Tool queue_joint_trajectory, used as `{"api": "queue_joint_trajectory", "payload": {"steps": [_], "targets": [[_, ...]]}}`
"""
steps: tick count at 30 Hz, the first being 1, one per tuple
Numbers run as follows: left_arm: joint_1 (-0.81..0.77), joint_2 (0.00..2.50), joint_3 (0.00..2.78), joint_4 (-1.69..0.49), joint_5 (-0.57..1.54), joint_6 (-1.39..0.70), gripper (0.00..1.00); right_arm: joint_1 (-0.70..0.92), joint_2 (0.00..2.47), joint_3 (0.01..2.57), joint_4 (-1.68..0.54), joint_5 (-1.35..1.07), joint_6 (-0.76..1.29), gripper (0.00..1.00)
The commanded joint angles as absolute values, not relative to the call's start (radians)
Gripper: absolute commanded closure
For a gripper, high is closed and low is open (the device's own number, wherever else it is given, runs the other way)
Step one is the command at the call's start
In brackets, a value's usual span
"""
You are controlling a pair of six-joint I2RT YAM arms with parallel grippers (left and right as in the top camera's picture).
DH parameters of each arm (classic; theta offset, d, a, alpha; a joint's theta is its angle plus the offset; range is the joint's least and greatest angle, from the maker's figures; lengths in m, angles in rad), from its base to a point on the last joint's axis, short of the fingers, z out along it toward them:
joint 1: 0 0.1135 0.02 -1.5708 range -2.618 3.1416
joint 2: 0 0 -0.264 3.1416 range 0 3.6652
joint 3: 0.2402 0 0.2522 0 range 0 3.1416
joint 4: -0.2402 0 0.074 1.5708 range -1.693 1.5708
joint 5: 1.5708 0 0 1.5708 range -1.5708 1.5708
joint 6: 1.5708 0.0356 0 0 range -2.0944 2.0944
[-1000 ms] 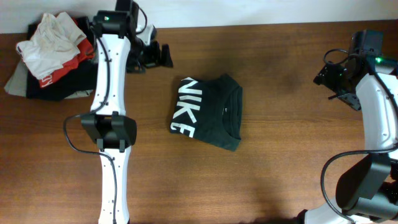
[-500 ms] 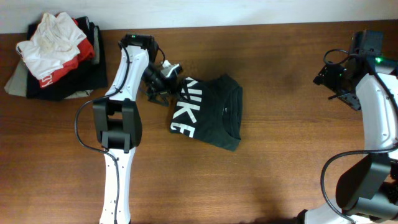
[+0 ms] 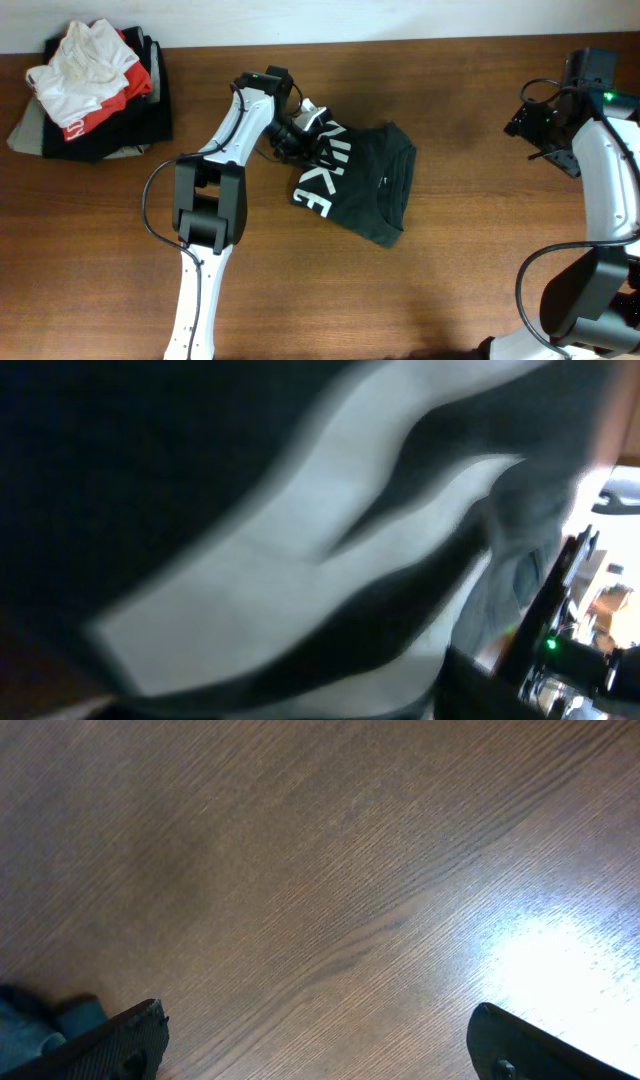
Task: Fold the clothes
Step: 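Grasp the folded NIKE shirt's left edge with the left gripper, then carry the folded shirt with the left gripper onto the top-left clothes stack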
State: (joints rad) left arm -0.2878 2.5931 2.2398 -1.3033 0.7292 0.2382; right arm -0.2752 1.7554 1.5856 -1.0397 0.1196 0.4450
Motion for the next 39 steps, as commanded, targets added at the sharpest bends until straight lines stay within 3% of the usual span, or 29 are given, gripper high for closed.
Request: {"api": "queue_joint_trajectory", "payload": {"steps": [1,2,4,6,11,20,39], "targets": [[-0.276,2.621,2.223,-1.265,0.709,0.174,0.67,-0.276,1.759,1.587,-1.036,0.143,0.45,0.01],[-0.274,2.621,2.222,-1.256,0.709,0.159,0.76,-0.276,1.759,1.587,-1.036,0.143,0.45,0.01],[-0.27,2.621,2.223,-1.228,0.707,0.139,0.81,-0.276,1.759,1.587,-1.036,0.143,0.45,0.01],[-0.27,2.621,2.227,-1.217,0.707,0.139,0.99,-0.276,1.759,1.587,-1.036,0.143,0.45,0.01],[-0.265,2.621,2.3,-1.234,0.589,0.124,0.99,-0.276,1.759,1.587,-1.036,0.143,0.45,0.01],[-0.126,2.621,2.706,-1.386,0.237,0.079,0.99,-0.276,1.759,1.587,-1.036,0.143,0.45,0.01],[0.176,2.591,3.015,-1.286,0.188,0.042,0.99,-0.276,1.759,1.587,-1.036,0.143,0.45,0.01]]}}
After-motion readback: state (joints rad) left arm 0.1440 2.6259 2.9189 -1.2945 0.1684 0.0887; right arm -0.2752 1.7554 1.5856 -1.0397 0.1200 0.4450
